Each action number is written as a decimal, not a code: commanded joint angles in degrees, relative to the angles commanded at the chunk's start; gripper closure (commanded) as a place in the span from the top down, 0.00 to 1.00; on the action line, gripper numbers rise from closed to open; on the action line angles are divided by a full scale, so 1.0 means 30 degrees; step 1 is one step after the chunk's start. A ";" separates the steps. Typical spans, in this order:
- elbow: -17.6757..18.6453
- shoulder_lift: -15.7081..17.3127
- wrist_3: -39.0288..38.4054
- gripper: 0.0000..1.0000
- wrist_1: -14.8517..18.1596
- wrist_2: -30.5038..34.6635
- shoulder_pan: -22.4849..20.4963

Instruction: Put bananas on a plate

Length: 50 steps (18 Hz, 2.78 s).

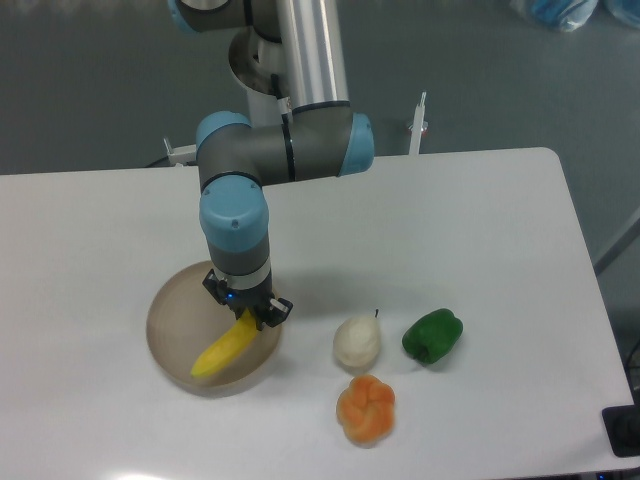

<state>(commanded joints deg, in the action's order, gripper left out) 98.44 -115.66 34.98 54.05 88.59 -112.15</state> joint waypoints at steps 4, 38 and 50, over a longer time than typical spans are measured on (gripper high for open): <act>0.0117 -0.0352 0.0000 0.21 -0.0583 0.0000 0.0293; -0.0029 -0.0939 0.0059 0.72 -0.0850 0.0000 0.0470; -0.2075 0.0086 0.0322 1.00 -0.0996 0.0029 -0.0669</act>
<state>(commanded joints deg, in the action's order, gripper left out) 92.21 -115.40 35.95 51.06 88.68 -114.16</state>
